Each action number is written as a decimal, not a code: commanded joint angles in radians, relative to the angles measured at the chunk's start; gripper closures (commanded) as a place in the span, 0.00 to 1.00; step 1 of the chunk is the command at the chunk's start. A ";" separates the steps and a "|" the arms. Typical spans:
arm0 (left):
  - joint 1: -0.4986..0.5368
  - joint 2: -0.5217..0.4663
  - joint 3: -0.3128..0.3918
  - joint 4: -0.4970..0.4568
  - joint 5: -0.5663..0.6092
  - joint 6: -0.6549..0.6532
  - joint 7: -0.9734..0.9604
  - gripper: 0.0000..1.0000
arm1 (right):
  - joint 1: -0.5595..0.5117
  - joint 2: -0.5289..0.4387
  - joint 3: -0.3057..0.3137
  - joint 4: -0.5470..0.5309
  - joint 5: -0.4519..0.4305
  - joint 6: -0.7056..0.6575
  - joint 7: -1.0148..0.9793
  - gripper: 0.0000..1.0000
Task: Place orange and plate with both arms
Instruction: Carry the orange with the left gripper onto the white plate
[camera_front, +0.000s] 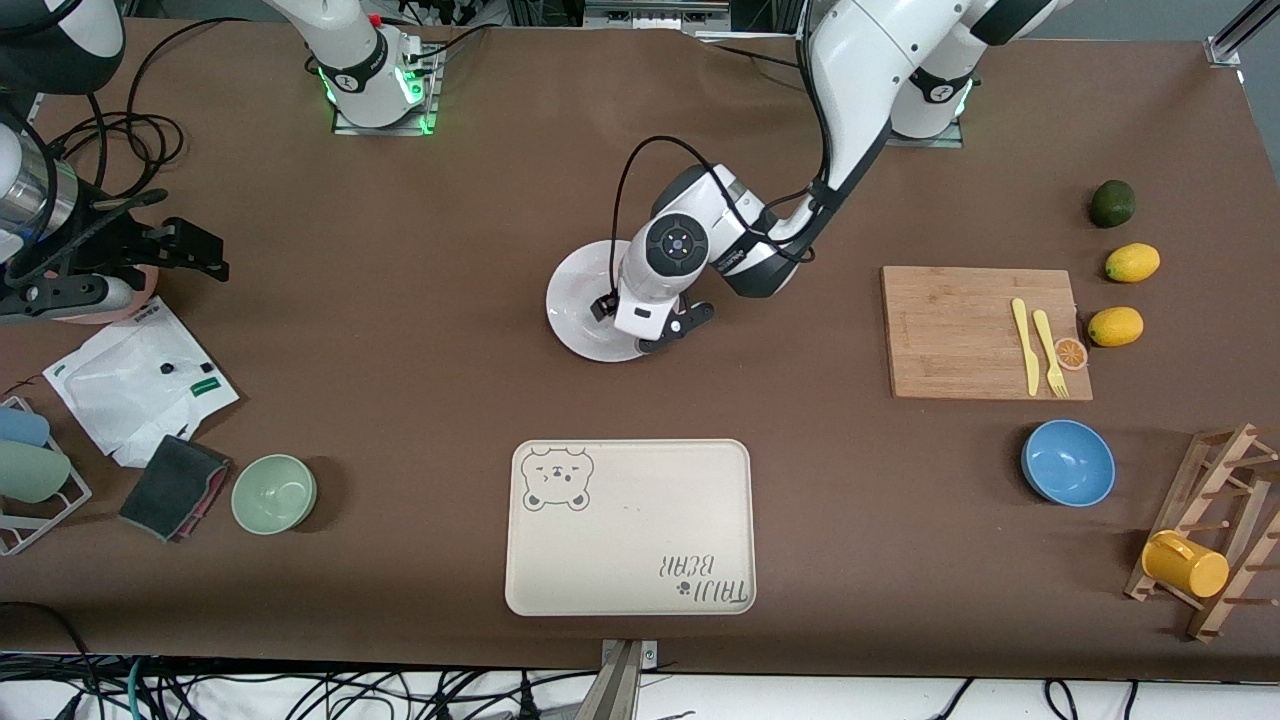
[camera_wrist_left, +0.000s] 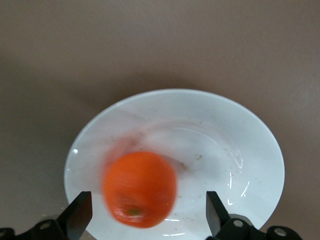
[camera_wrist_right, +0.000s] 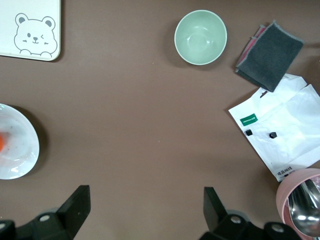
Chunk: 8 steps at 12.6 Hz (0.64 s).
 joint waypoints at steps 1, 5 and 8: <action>-0.001 -0.103 0.037 -0.008 0.086 -0.153 -0.011 0.00 | 0.013 0.002 0.001 -0.011 0.010 0.011 0.008 0.00; 0.024 -0.153 0.039 -0.006 0.298 -0.419 -0.008 0.00 | 0.022 0.005 0.033 -0.049 0.013 0.060 0.008 0.00; 0.154 -0.226 0.028 -0.005 0.357 -0.561 0.099 0.00 | 0.037 0.018 0.059 -0.089 0.063 0.098 0.005 0.00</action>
